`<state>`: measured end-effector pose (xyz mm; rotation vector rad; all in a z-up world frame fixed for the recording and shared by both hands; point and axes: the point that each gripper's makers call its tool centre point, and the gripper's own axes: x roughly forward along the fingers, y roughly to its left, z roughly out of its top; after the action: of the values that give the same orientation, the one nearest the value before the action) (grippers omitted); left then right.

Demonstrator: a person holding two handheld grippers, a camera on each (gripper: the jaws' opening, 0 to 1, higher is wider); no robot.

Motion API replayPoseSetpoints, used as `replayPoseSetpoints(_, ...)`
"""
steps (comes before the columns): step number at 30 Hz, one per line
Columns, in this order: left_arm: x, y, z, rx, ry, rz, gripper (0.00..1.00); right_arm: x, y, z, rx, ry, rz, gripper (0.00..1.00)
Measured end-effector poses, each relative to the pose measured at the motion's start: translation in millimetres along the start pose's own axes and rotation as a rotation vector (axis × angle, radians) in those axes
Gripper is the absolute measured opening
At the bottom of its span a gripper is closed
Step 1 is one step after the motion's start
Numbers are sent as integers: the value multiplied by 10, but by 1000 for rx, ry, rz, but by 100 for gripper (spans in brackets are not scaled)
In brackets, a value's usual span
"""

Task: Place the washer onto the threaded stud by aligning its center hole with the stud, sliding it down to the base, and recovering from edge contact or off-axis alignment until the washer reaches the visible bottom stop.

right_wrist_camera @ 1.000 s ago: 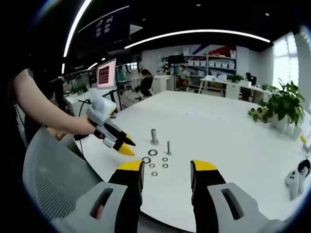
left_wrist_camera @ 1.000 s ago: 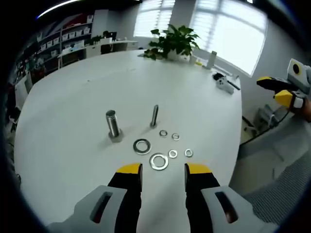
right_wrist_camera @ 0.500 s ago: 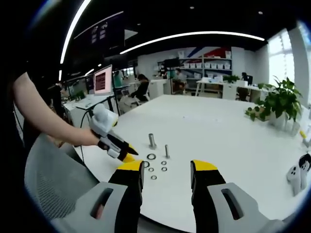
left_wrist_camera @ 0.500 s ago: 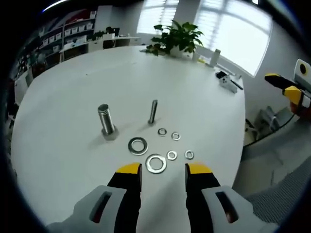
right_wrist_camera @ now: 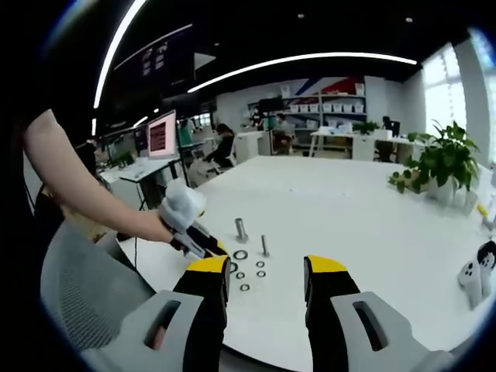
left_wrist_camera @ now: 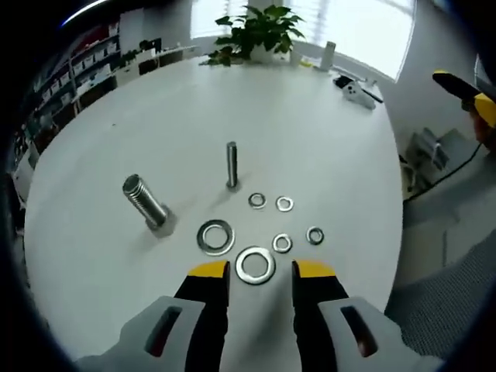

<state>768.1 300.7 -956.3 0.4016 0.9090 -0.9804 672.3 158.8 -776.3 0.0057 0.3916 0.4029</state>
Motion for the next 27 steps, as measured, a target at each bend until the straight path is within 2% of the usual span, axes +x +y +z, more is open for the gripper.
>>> replayPoseSetpoints(2, 19, 18, 13, 10, 4, -1, 30, 2, -3, -1, 1, 0, 0, 40)
replayPoseSetpoints(6, 68, 31, -52, 61, 55, -7, 28, -1, -13, 1, 4, -4, -3, 40)
replayPoseSetpoints(14, 105, 4, -27, 76, 89, -13, 25, -5, -17, 12, 15, -13, -3, 40)
replayPoseSetpoints(17, 104, 28, -36, 129, 122, -2, 21, -6, -17, 1, 13, -8, -6, 40)
replayPoseSetpoints(22, 99, 5, -55, 209, 166, -2, 21, -3, -20, 1, 13, -6, -7, 40)
replayPoseSetpoints(27, 77, 16, -80, 203, 181, -8, 21, -4, -25, 0, 15, -6, -8, 40)
